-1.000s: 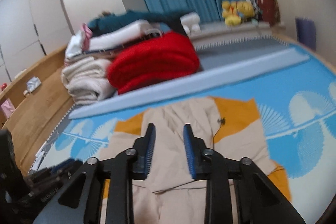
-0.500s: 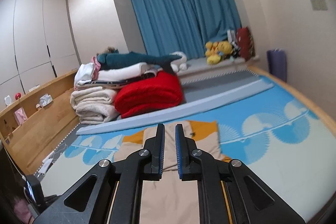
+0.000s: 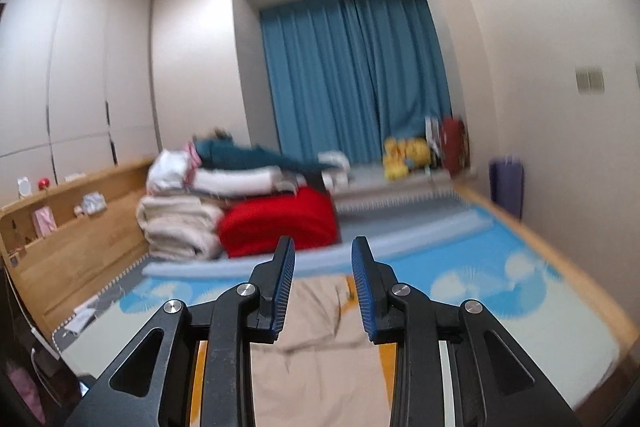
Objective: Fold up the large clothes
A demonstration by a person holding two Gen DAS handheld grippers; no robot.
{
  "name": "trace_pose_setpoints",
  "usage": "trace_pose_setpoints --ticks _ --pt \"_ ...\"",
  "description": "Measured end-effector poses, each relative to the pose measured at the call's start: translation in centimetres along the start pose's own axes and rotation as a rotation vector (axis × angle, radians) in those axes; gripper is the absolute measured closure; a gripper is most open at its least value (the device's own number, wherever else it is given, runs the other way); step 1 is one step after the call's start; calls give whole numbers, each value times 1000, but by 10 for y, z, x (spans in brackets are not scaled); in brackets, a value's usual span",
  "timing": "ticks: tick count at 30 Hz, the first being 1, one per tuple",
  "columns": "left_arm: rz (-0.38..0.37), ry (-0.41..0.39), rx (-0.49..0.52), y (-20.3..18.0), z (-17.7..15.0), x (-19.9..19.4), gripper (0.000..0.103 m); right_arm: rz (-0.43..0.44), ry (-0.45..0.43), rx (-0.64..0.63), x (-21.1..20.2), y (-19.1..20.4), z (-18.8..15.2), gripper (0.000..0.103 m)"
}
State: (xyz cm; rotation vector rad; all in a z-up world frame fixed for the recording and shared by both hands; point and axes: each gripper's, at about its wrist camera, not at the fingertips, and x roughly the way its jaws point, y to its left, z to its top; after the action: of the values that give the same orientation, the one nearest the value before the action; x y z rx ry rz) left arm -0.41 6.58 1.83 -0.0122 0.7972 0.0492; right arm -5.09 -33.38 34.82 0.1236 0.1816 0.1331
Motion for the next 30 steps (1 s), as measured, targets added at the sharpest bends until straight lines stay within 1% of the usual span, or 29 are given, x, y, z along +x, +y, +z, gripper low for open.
trace_pose_setpoints --ticks 3,6,8,10,13,15,17,19,20,21,23,25,27,28,29,30 --pt "-10 -14 -4 3 4 -3 94 -5 -59 8 -25 13 38 71" --pt "-11 -42 8 4 11 -5 94 4 -89 20 -35 21 55 71" --pt "-9 -45 14 7 13 -3 94 3 -80 17 -28 21 52 71" --pt "-2 -39 10 11 16 2 94 -17 -36 17 -12 16 34 71" --pt "-5 -18 -33 21 18 11 94 -60 84 33 26 -4 -16 71" --pt "-17 11 -83 29 17 18 94 -91 170 58 53 -25 -63 74" --pt "-28 44 -135 42 15 23 94 -110 242 58 75 -43 -101 79" --pt "-59 77 -185 55 14 26 94 -130 337 55 100 -62 -145 79" --pt "-80 105 -214 67 18 28 94 -137 385 57 110 -72 -164 79" --pt "-84 126 -226 73 20 30 94 -146 455 65 123 -83 -190 79" --pt "-84 177 -239 90 27 37 94 -154 545 86 138 -101 -224 78" --pt "-95 226 -201 103 29 51 94 -174 628 111 149 -122 -260 78" --pt "-72 280 -182 112 18 72 94 -204 698 133 155 -143 -295 77" --pt "-55 320 -216 119 9 85 94 -229 742 146 159 -154 -314 77" --pt "-50 384 -281 126 2 98 94 -258 792 163 163 -163 -330 77" --pt "-72 425 -334 130 -4 109 92 -305 874 205 170 -177 -348 77"
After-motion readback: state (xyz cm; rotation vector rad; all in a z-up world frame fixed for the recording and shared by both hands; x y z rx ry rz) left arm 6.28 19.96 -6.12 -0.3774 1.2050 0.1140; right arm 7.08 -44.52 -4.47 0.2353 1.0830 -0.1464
